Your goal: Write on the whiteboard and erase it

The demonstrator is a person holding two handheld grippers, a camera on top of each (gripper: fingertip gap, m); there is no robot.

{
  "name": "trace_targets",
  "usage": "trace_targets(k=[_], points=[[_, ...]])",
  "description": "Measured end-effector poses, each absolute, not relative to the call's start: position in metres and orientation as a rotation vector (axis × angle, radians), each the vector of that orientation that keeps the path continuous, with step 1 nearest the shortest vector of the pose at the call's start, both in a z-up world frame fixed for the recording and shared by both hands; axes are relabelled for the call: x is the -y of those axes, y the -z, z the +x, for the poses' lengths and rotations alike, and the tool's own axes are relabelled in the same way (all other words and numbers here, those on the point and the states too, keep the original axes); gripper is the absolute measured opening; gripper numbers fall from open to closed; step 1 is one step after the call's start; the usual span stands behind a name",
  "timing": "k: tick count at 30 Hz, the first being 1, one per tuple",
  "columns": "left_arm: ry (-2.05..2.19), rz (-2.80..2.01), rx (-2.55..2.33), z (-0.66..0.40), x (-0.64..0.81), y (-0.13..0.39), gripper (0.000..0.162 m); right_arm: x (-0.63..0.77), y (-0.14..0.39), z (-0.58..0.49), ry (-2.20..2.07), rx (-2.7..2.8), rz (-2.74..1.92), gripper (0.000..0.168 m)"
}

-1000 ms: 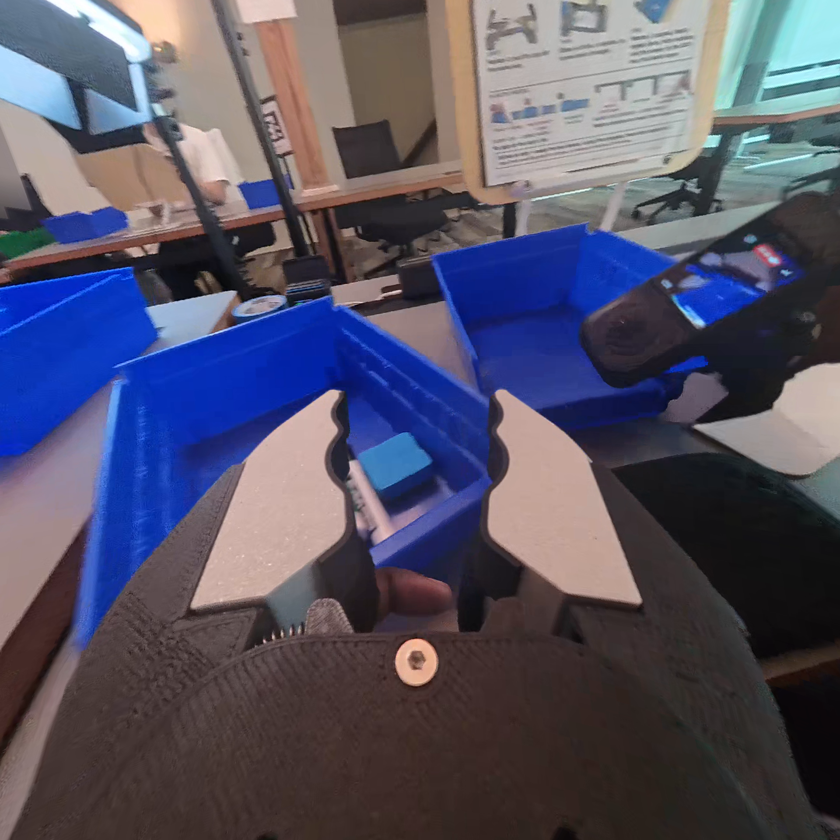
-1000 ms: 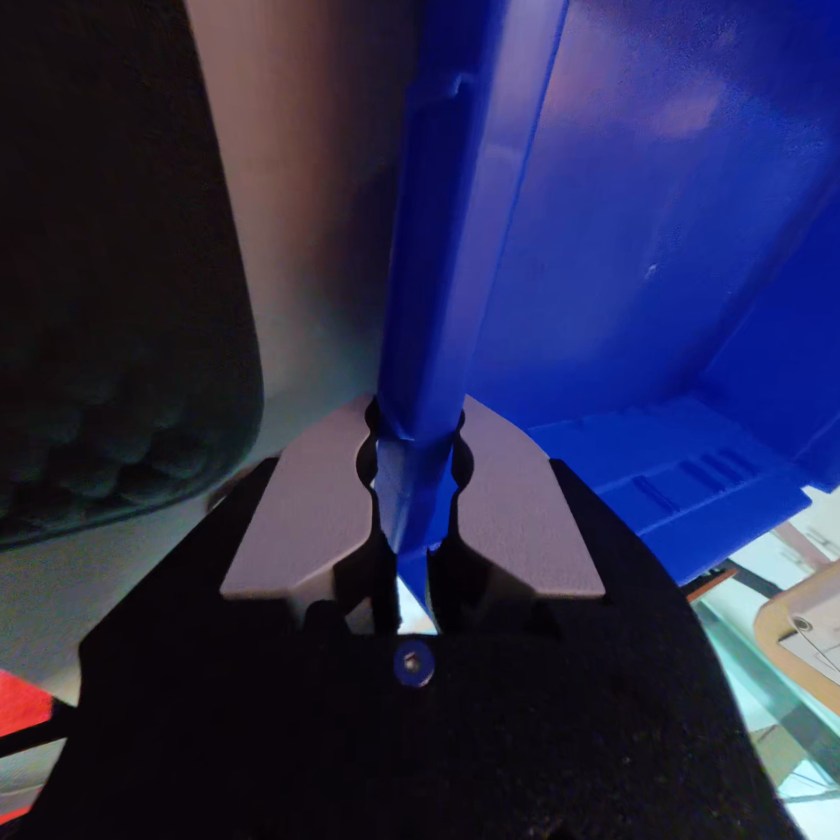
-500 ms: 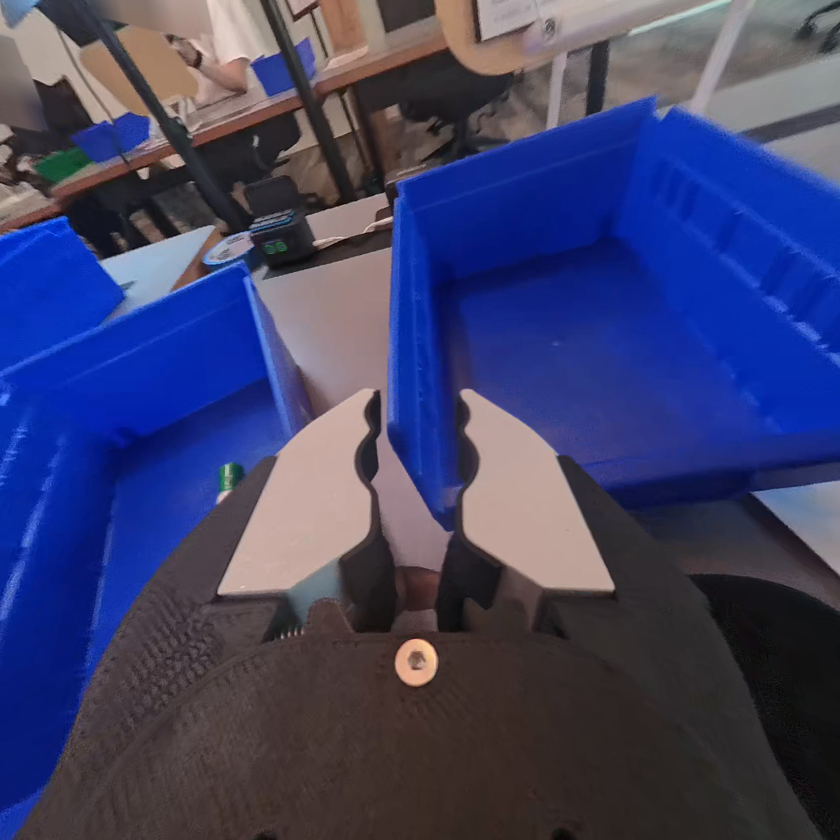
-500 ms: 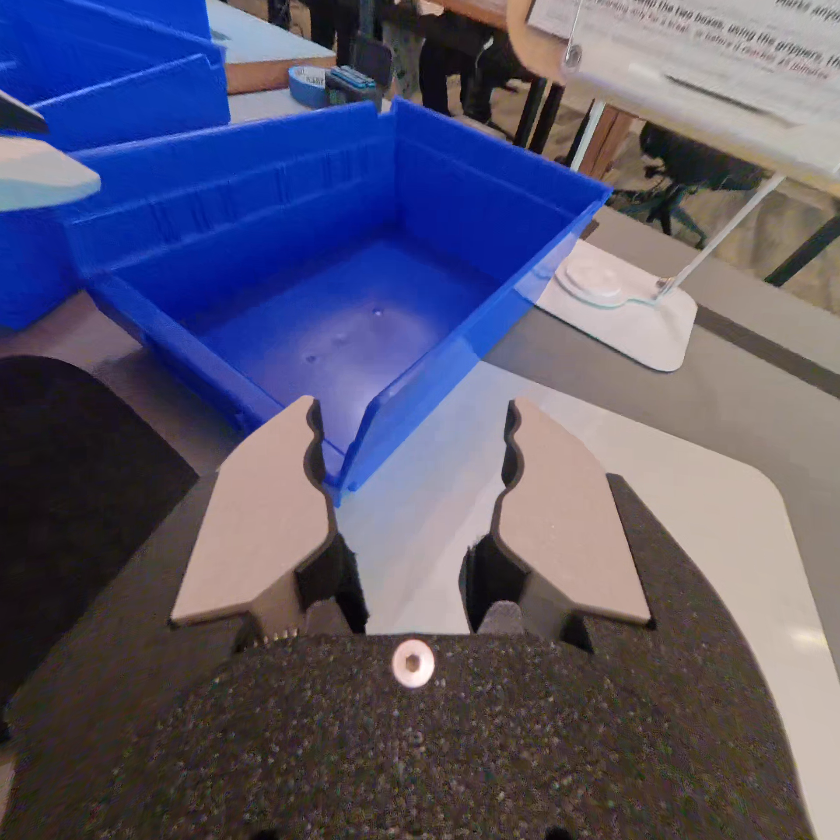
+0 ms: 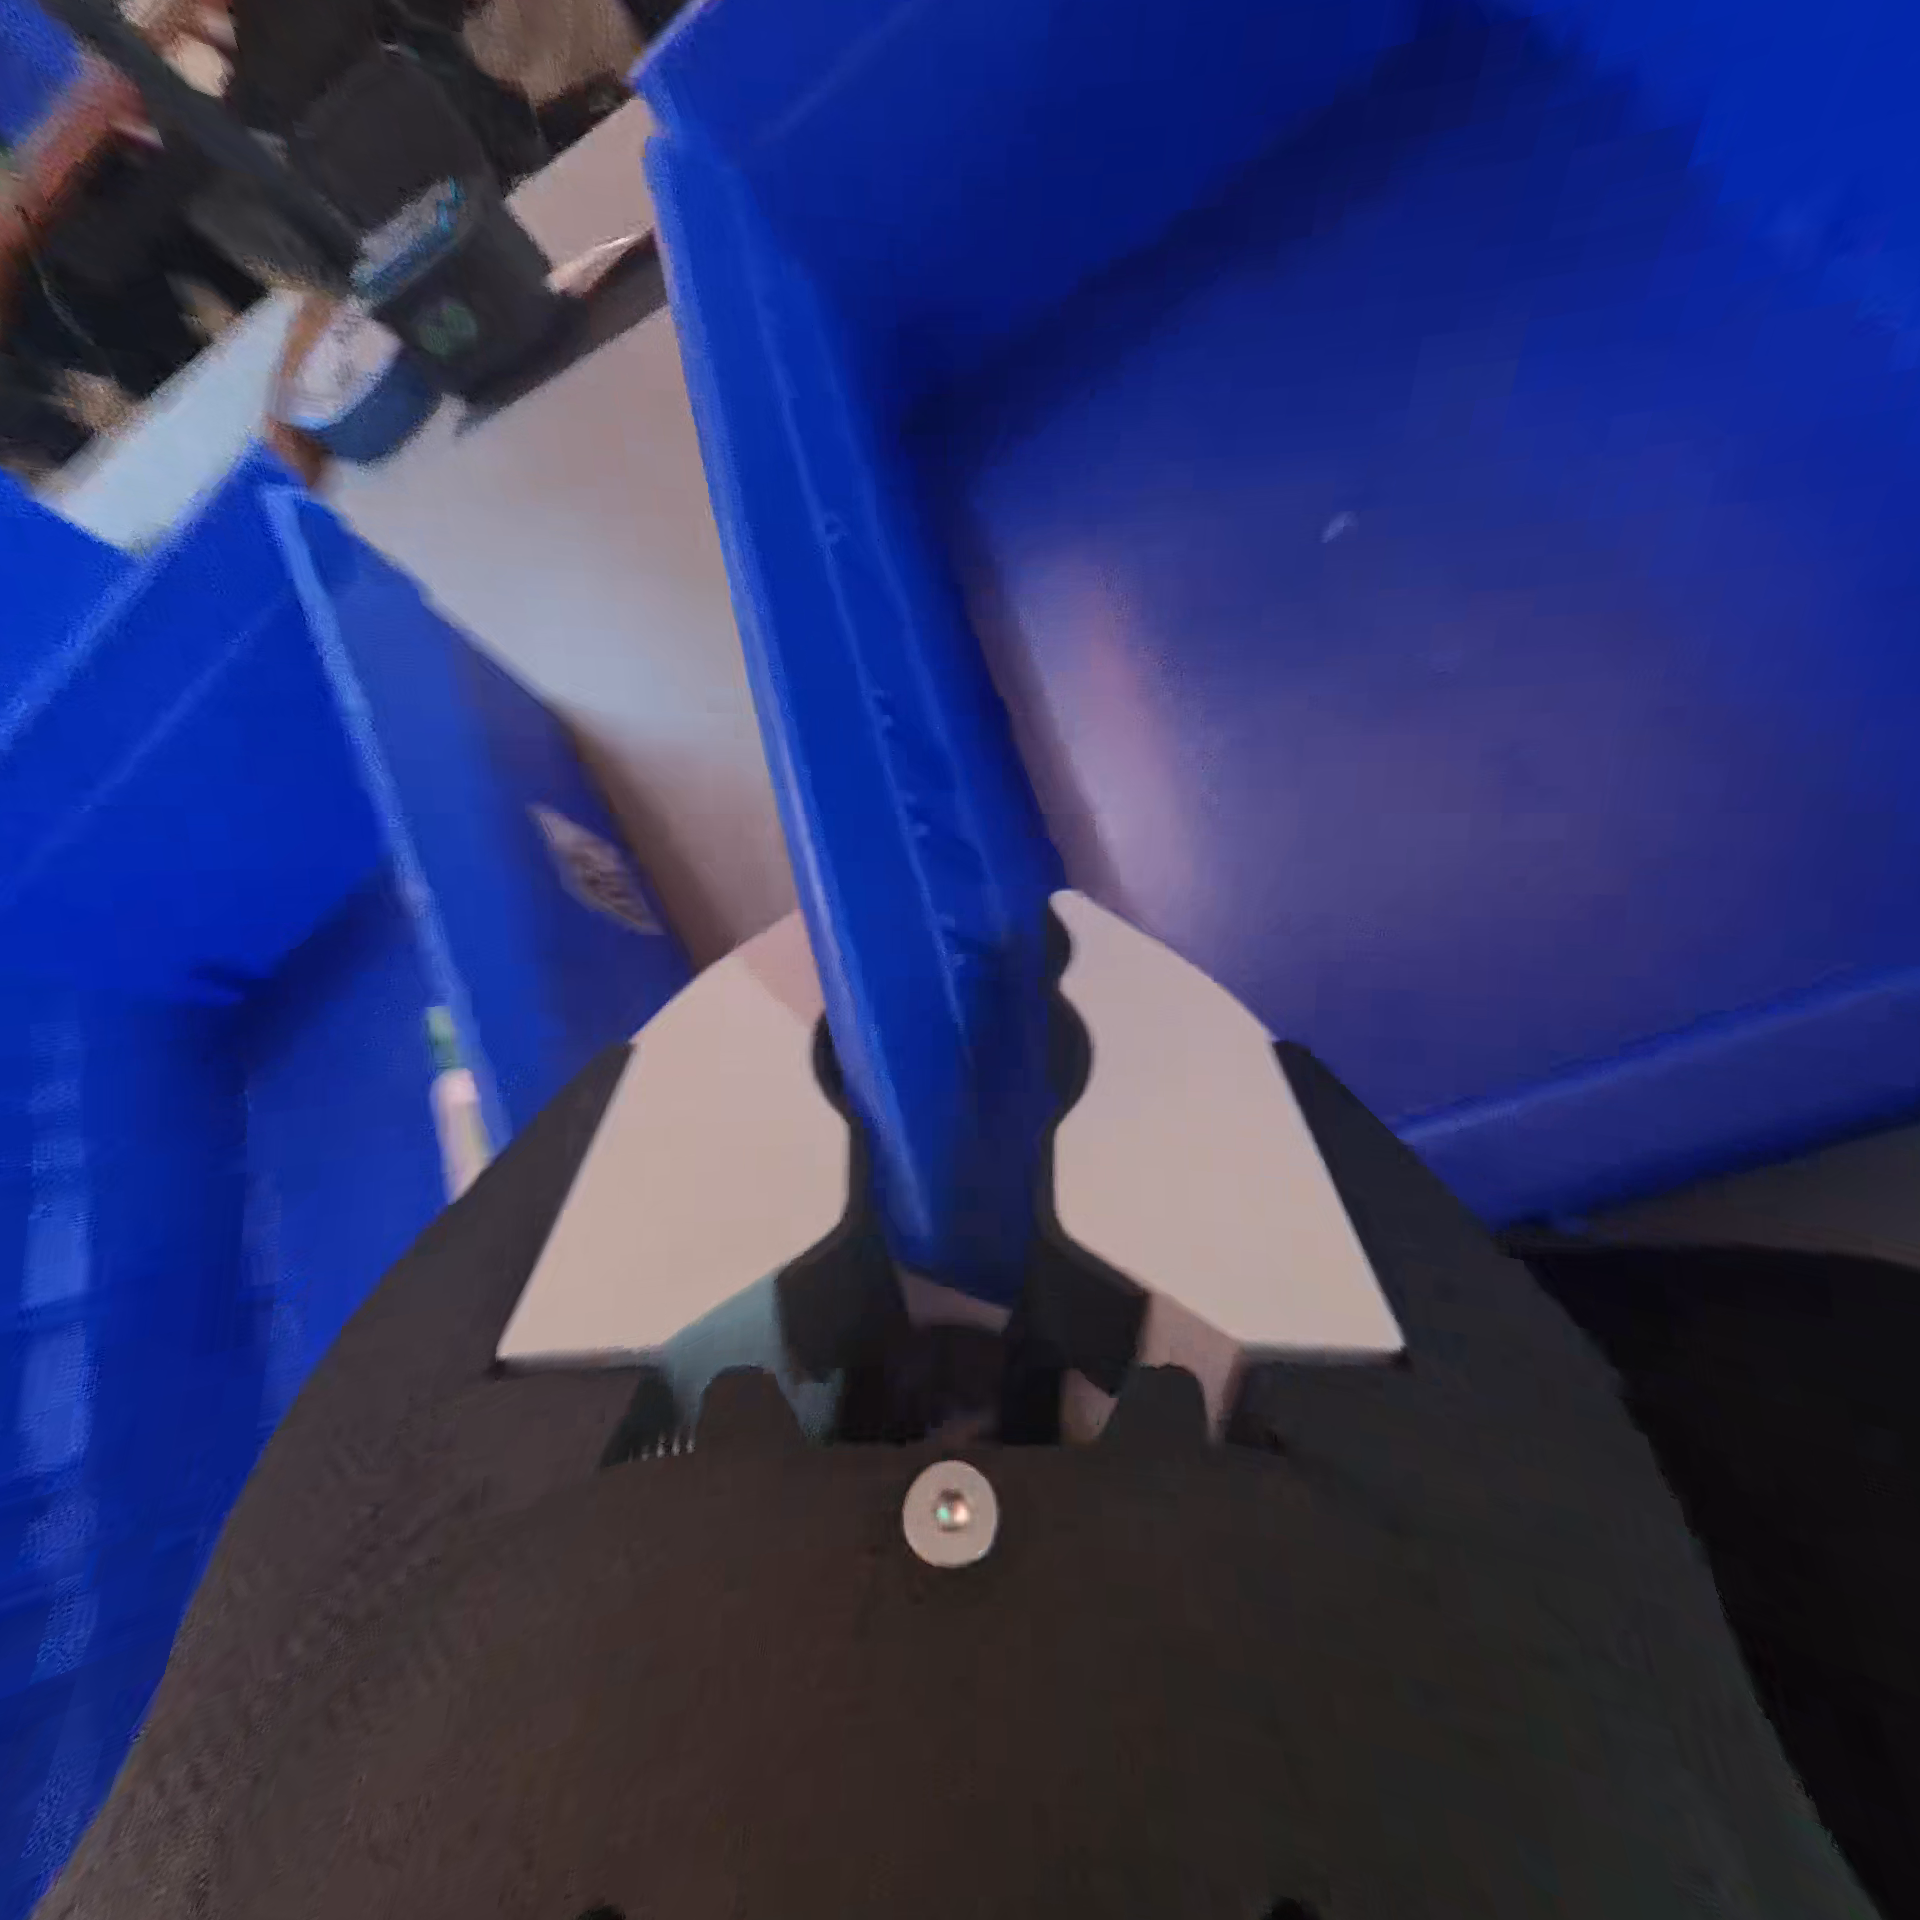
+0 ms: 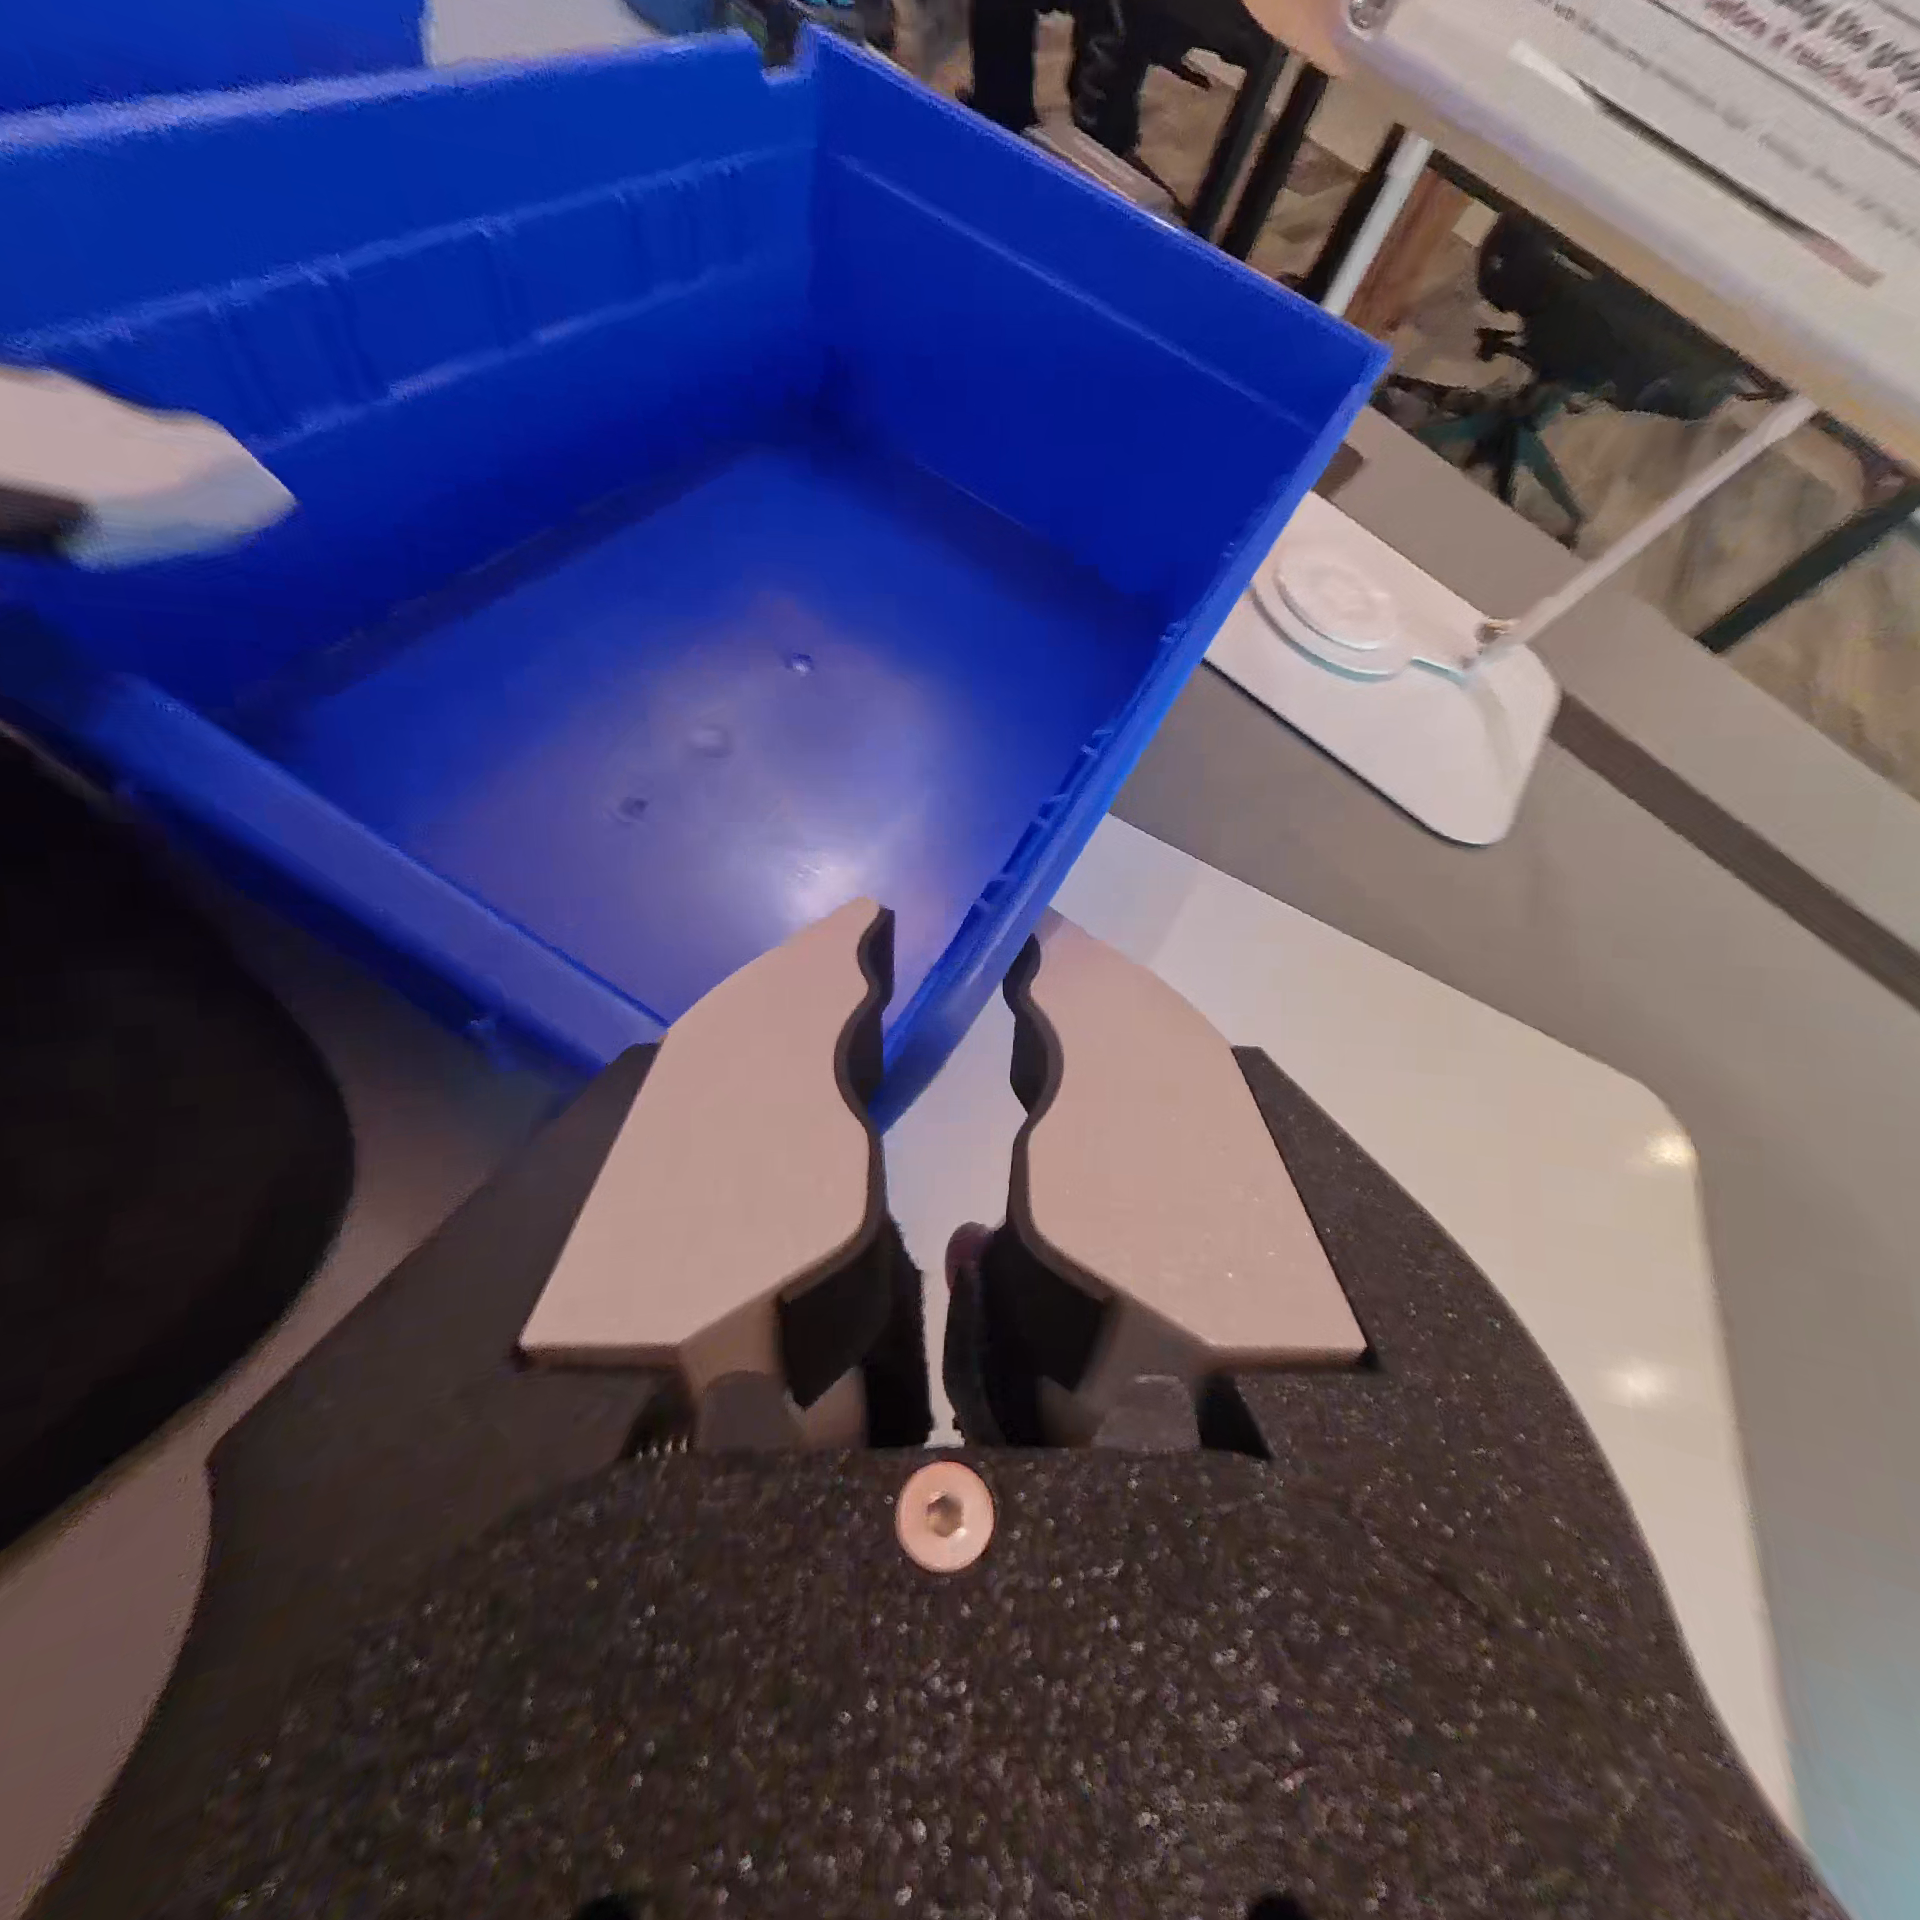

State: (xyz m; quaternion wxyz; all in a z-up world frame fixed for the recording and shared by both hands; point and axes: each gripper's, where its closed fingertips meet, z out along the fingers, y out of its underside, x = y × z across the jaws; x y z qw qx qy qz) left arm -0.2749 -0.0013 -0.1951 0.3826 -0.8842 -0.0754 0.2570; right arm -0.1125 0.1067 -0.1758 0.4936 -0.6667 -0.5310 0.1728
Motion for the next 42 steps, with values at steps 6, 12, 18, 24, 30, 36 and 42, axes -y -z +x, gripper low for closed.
trace_targets(k=[6, 12, 18, 24, 30, 36, 42], points=[[-0.589, -2.053, 0.244, -0.254, -0.009, 0.135, 0.01, -0.114, 0.154, -0.094, -0.386, 1.238, -1.546, 0.017], [-0.419, -1.996, 0.139, -0.192, -0.061, 0.128, 0.013, -0.147, 0.136, -0.021, -0.291, 1.115, -1.567, 0.017], [-0.202, -1.937, -0.098, -0.076, -0.154, 0.128, 0.016, -0.206, 0.14, 0.107, -0.041, 0.981, -1.665, 0.016], [-0.074, -1.862, -0.292, 0.039, -0.232, 0.126, 0.019, -0.257, 0.14, 0.226, 0.118, 0.796, -1.699, 0.015], [0.023, -1.865, -0.392, 0.12, -0.274, 0.15, 0.023, -0.289, 0.153, 0.306, 0.2, 0.709, -1.702, 0.014], [0.094, -1.917, -0.47, 0.168, -0.284, 0.174, 0.03, -0.303, 0.169, 0.35, 0.222, 0.714, -1.713, 0.013], [0.154, -1.951, -0.536, 0.186, -0.278, 0.19, 0.031, -0.311, 0.18, 0.369, 0.202, 0.75, -1.68, 0.013]])
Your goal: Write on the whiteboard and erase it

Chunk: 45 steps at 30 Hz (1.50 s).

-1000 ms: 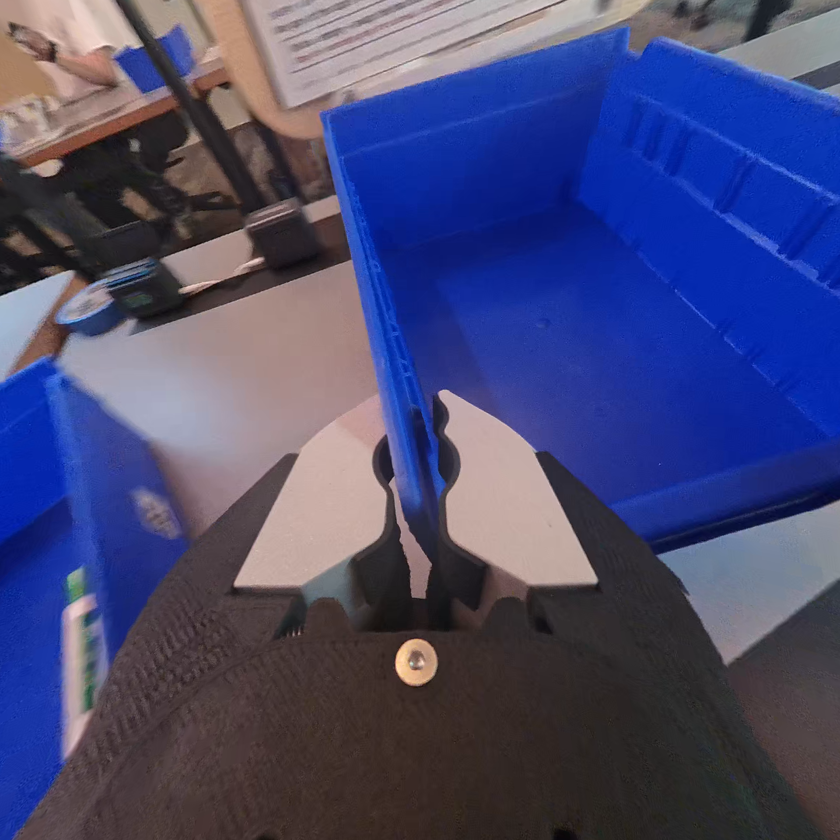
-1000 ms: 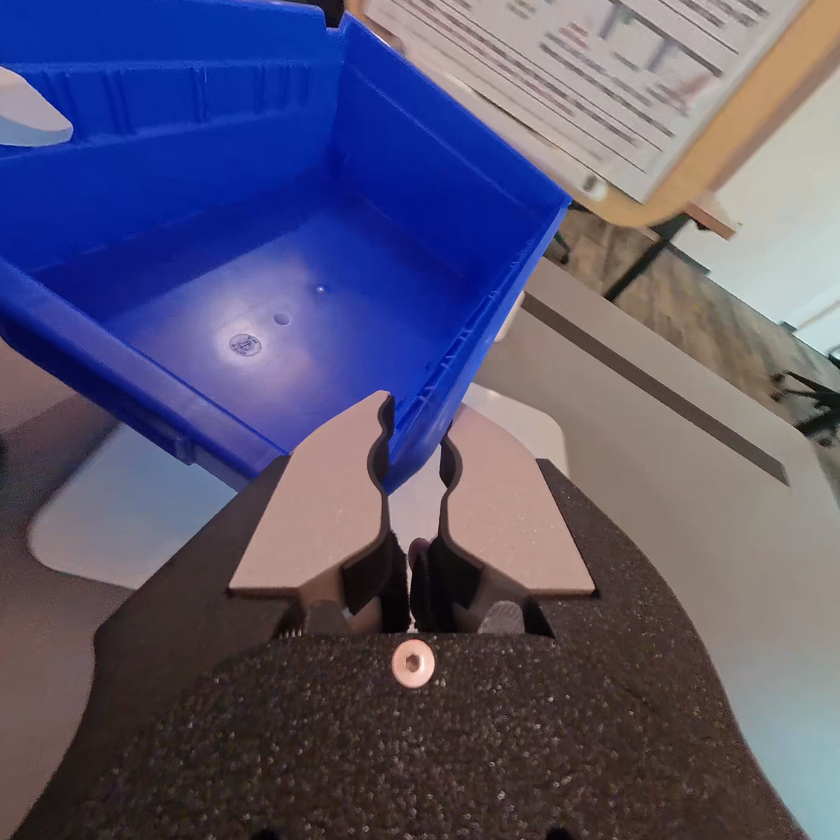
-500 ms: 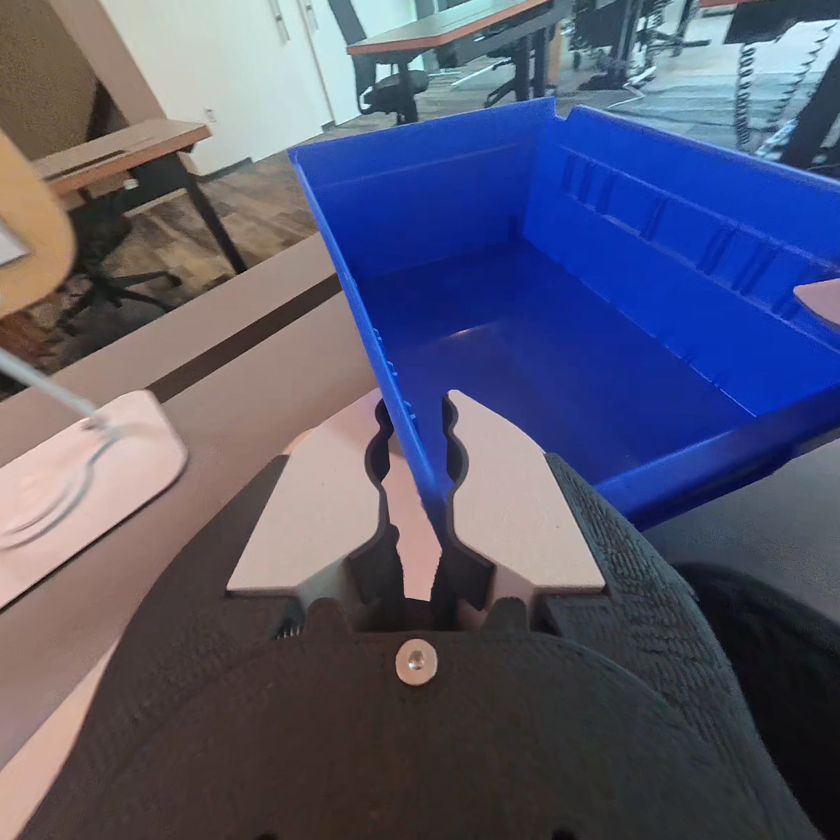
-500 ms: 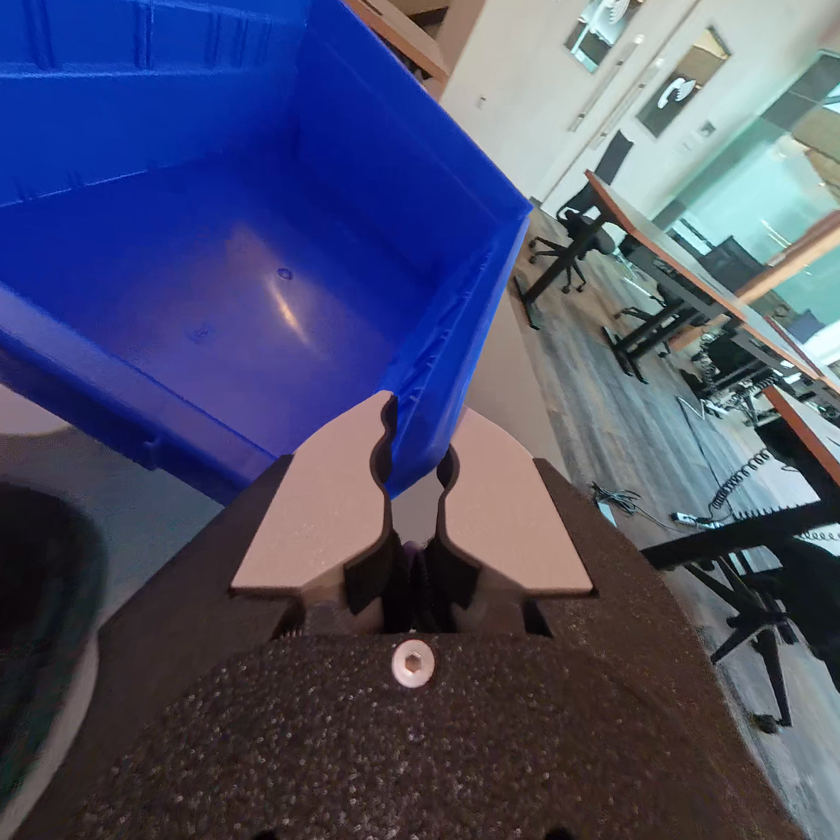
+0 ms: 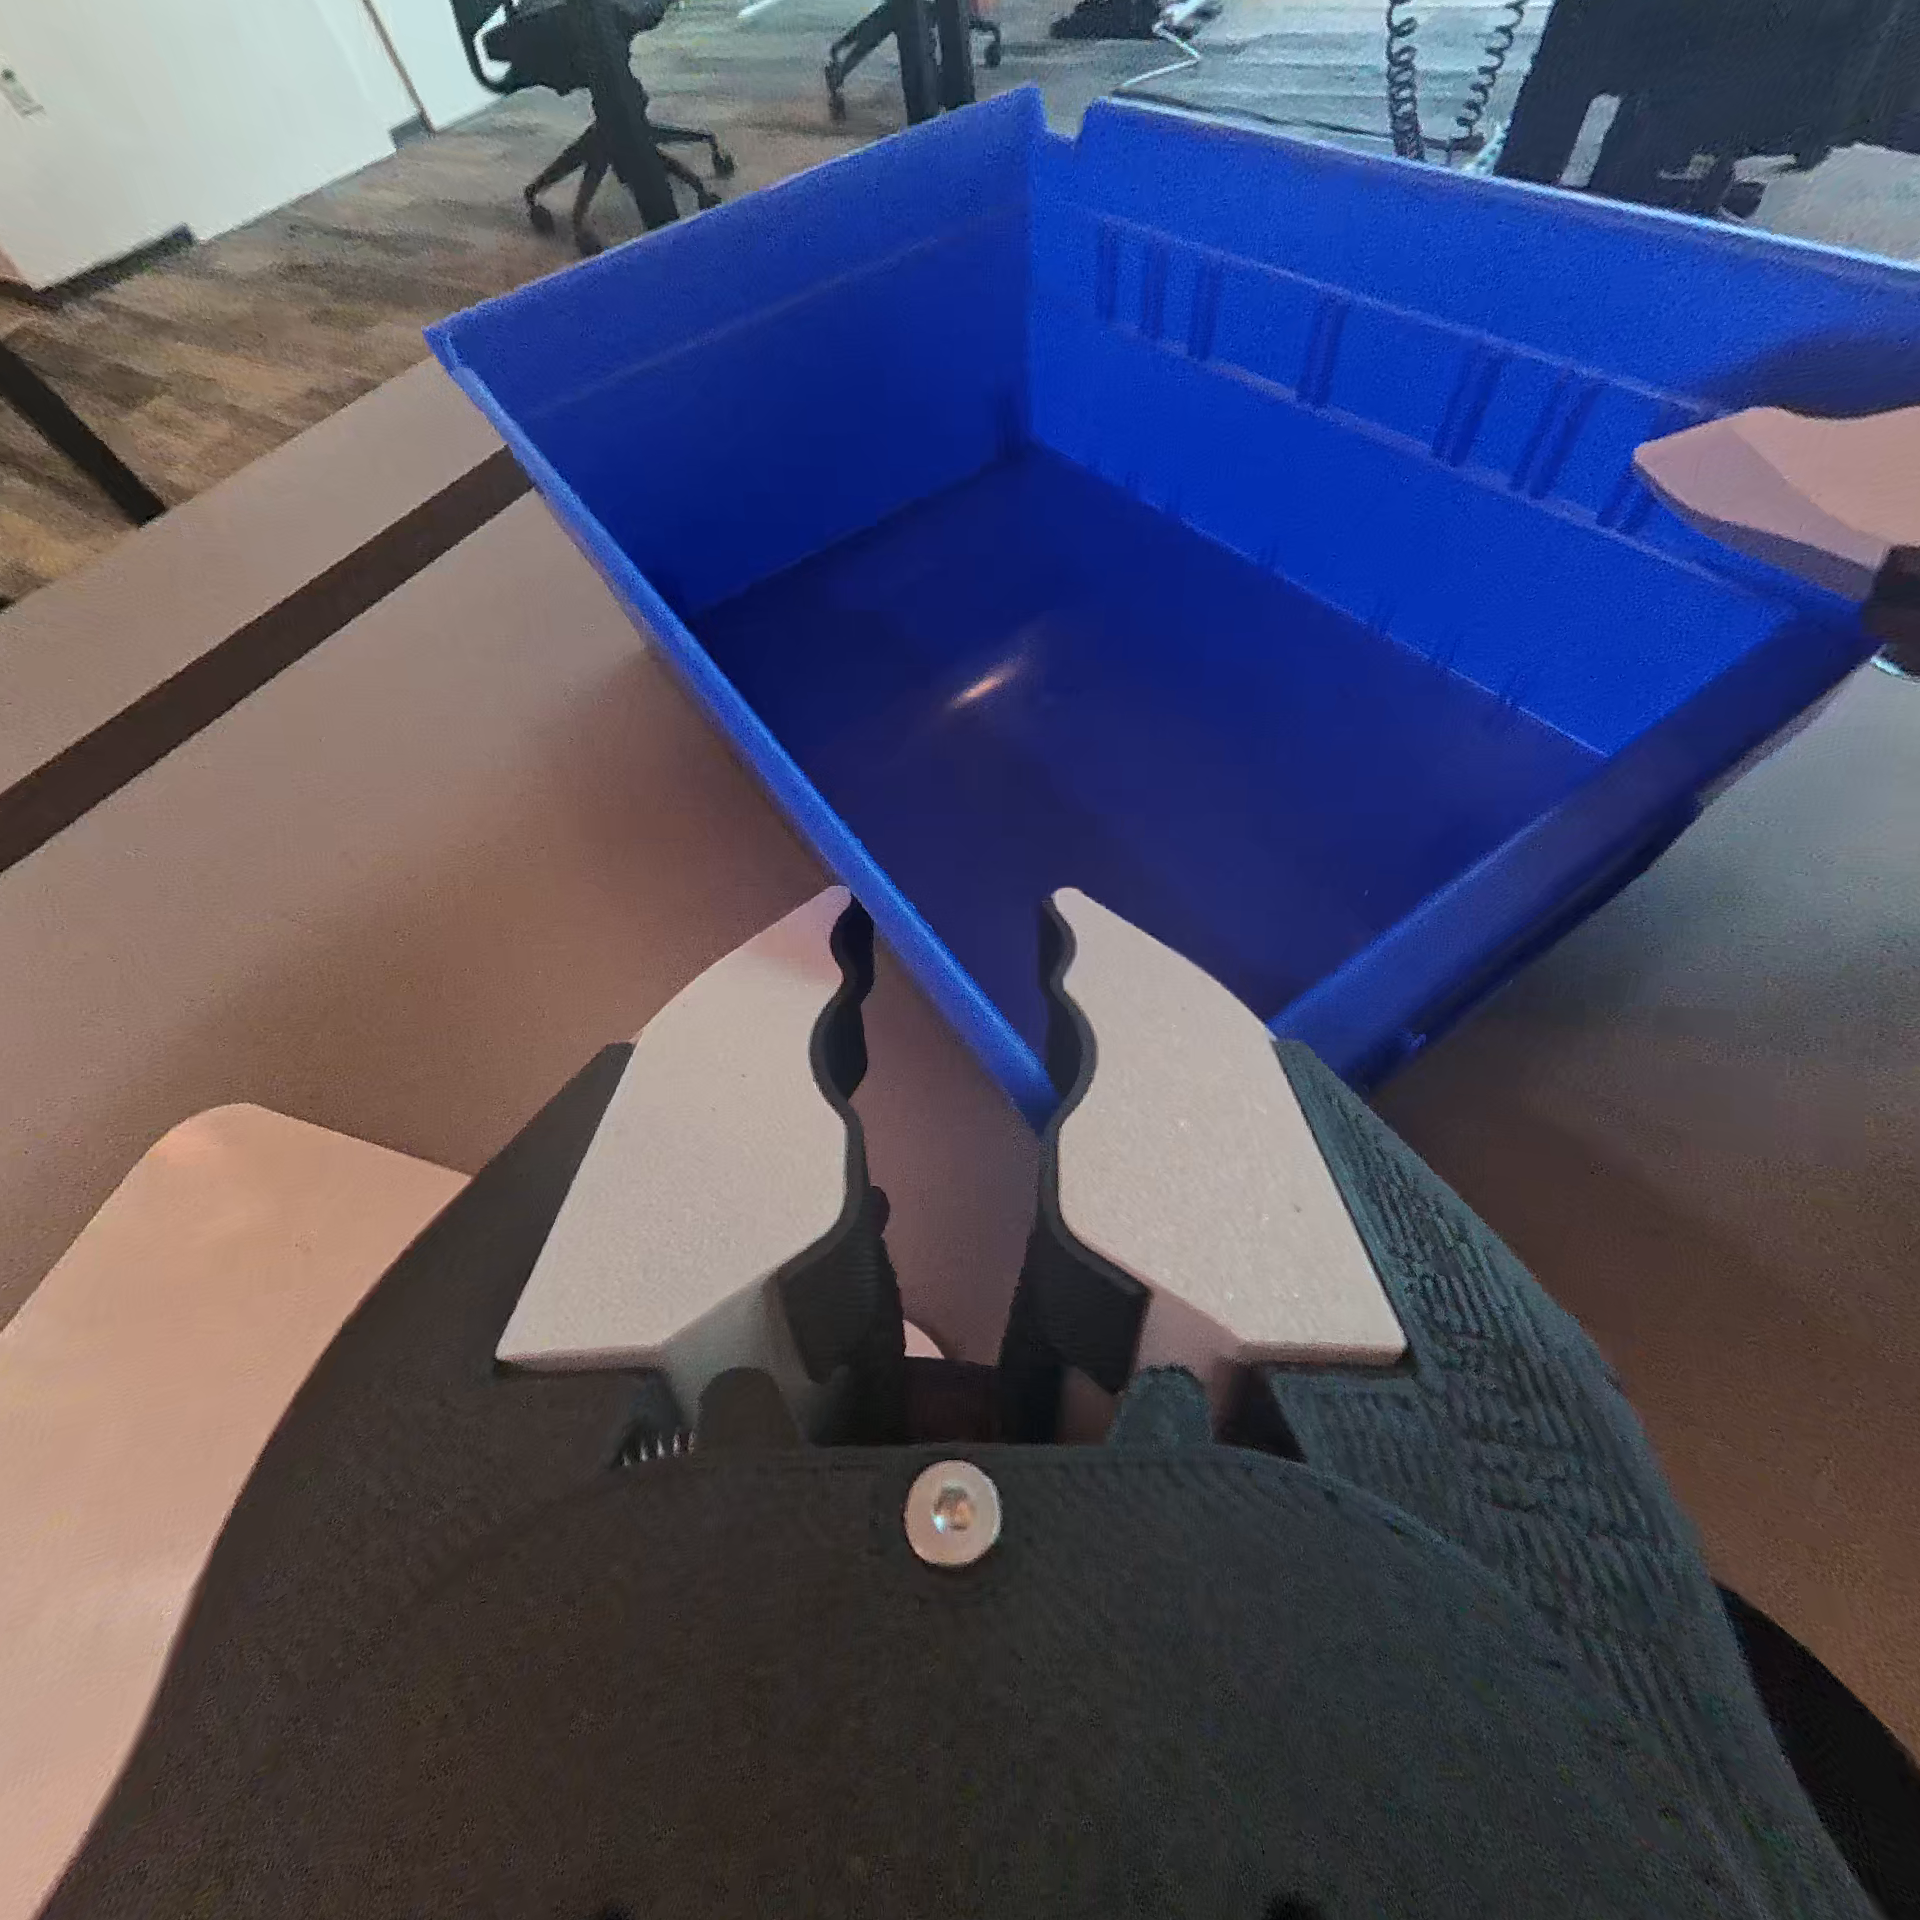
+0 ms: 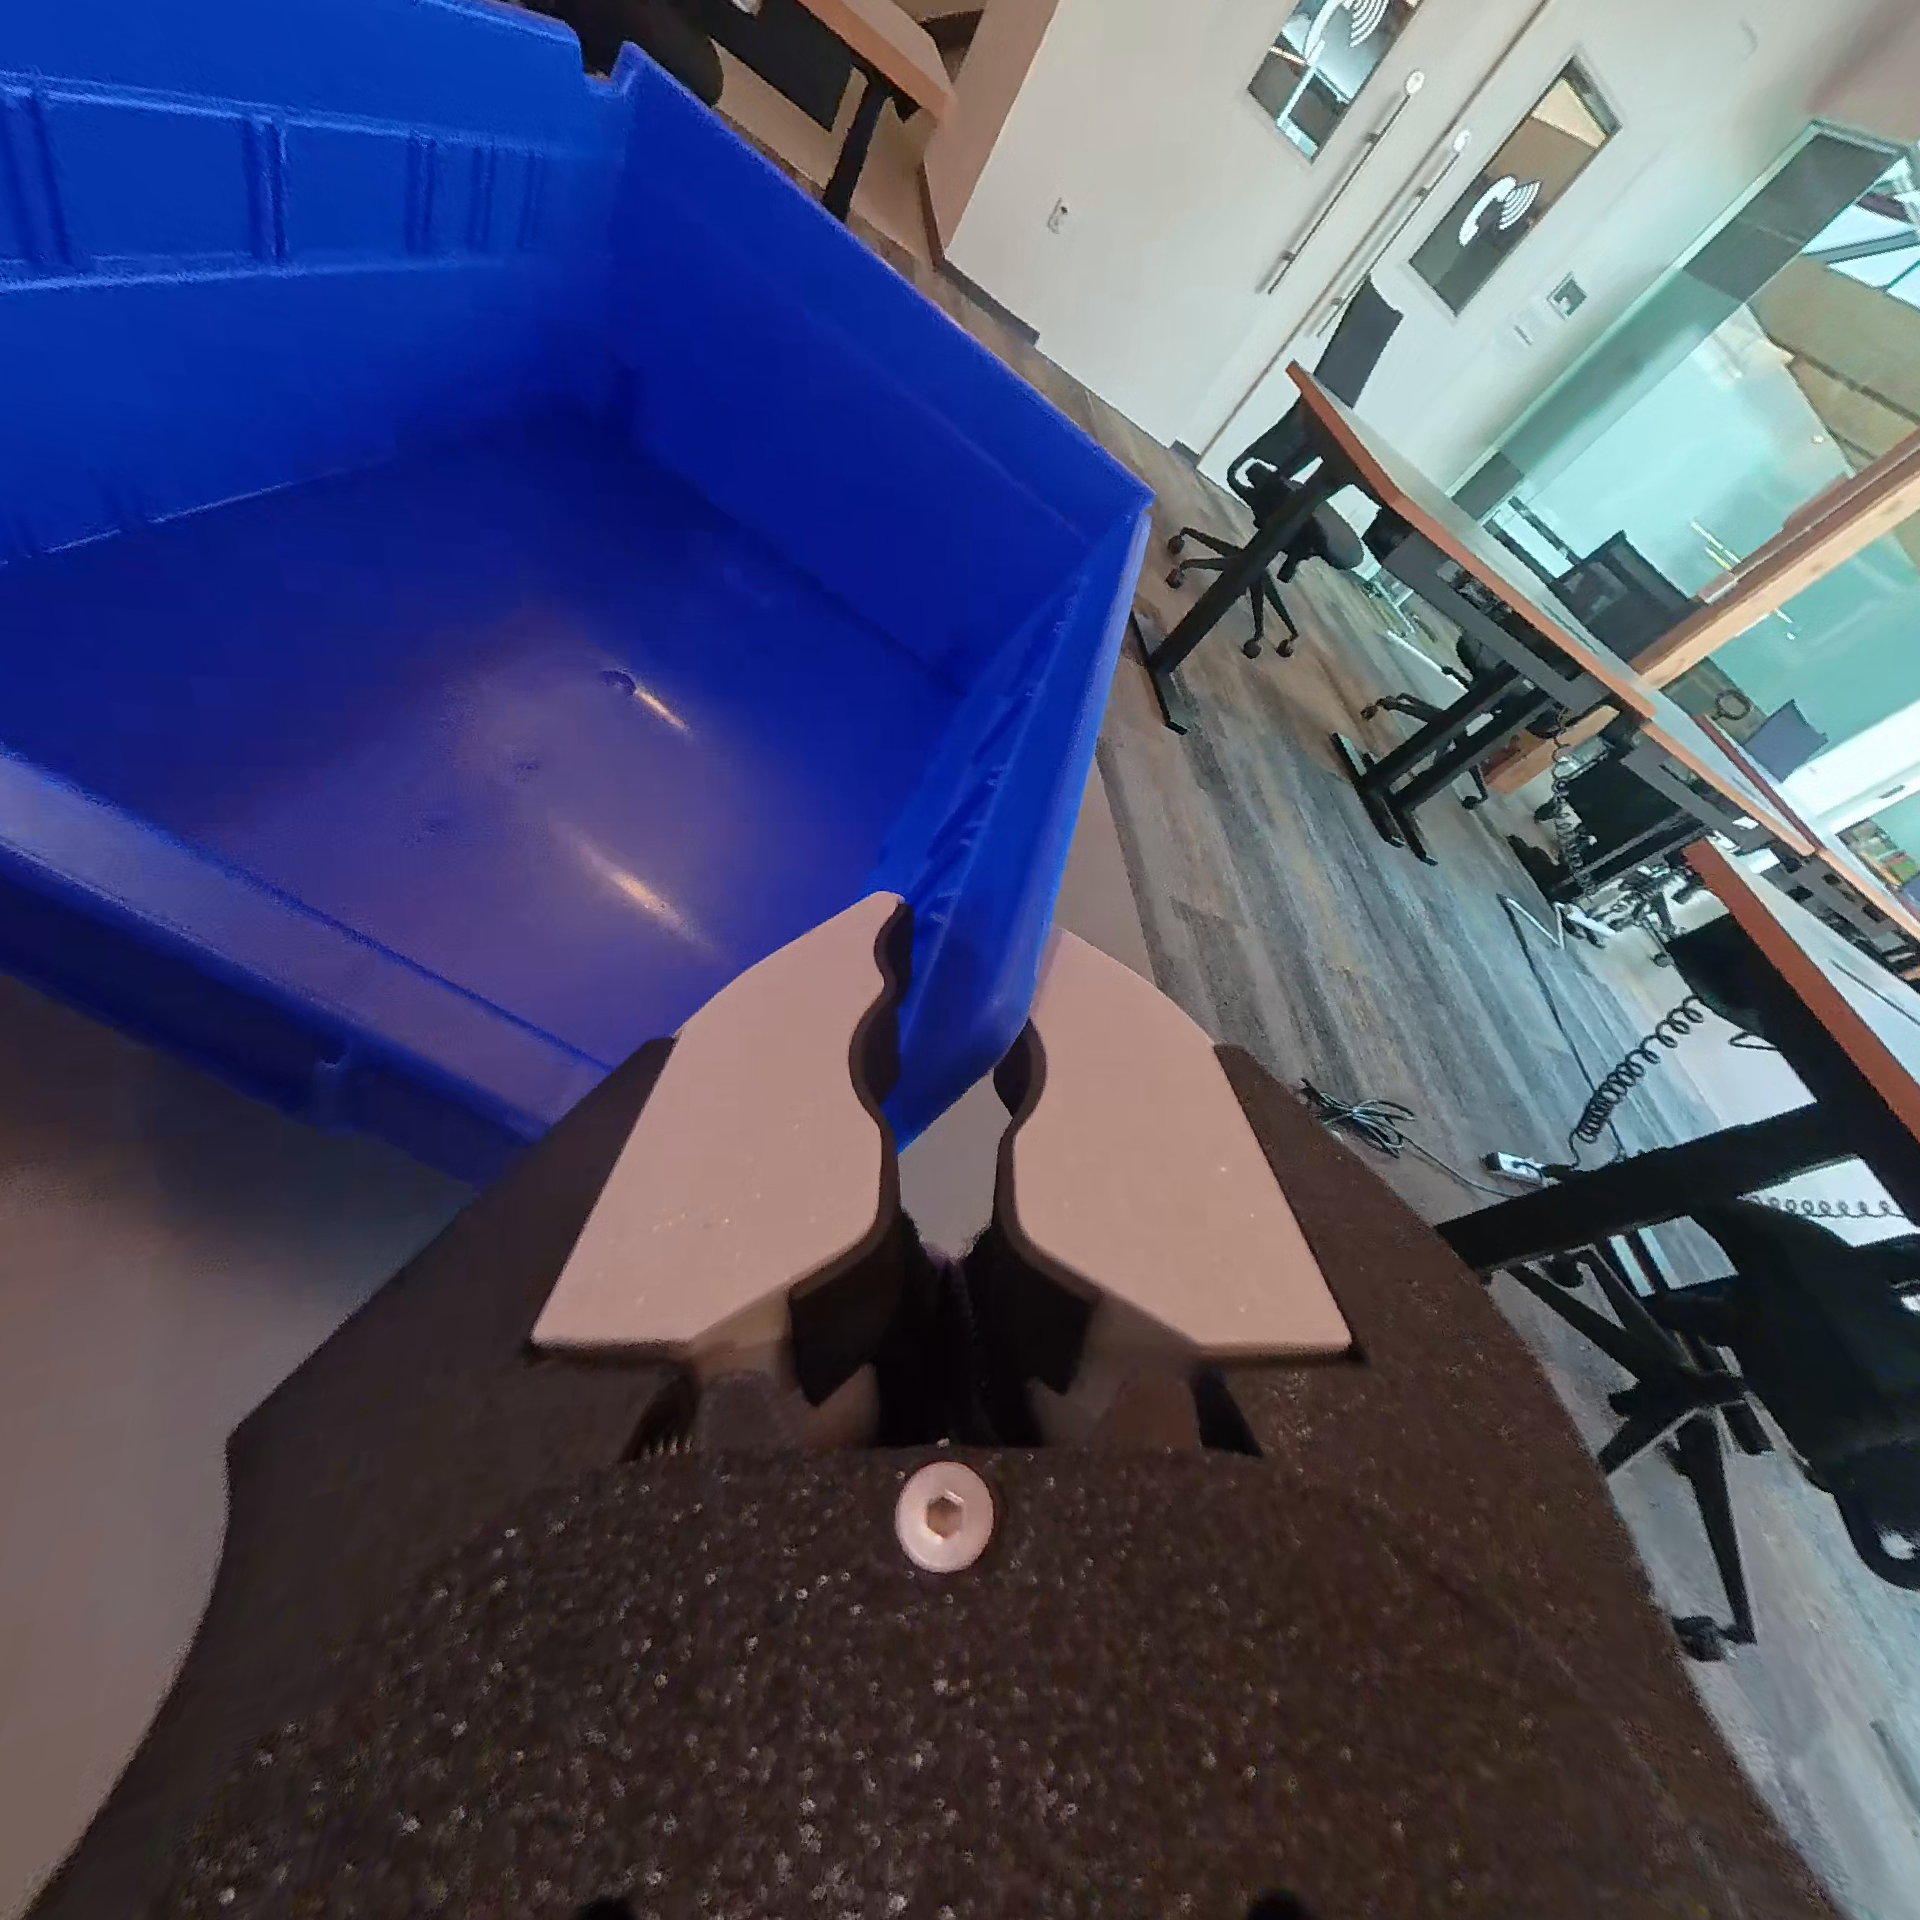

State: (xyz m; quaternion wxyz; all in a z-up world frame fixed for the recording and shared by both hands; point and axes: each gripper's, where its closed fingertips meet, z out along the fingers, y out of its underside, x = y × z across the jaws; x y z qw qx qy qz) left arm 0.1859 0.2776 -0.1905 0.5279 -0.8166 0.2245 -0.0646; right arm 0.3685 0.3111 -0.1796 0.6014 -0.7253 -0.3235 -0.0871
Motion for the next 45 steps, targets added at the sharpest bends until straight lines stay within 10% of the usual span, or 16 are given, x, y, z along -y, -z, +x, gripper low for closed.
trace_targets(k=[5, 9, 16, 27, 35, 45], points=[[0.377, -1.998, -0.609, 0.196, -0.265, 0.185, 0.056, -0.313, 0.186, 0.374, 0.028, 0.723, -1.786, 0.018], [0.497, -1.941, -0.586, 0.163, -0.245, 0.156, 0.075, -0.309, 0.16, 0.379, -0.073, 0.613, -1.836, 0.07], [0.25, -1.917, -0.47, 0.025, -0.163, 0.116, 0.076, -0.267, 0.081, 0.278, -0.258, 0.71, -1.515, 0.067], [-0.422, -2.148, 0.17, -0.27, 0.063, 0.117, 0.065, -0.187, 0.12, 0.053, -0.609, 1.274, -1.361, 0.073], [-0.232, -2.3, 0.161, -0.284, 0.053, 0.184, 0.053, -0.183, 0.115, 0.021, -0.642, 1.267, -1.345, 0.069], [-0.435, -2.112, 0.455, -0.341, 0.067, 0.136, 0.051, -0.186, 0.125, 0.026, -0.668, 1.247, -1.384, 0.066]])
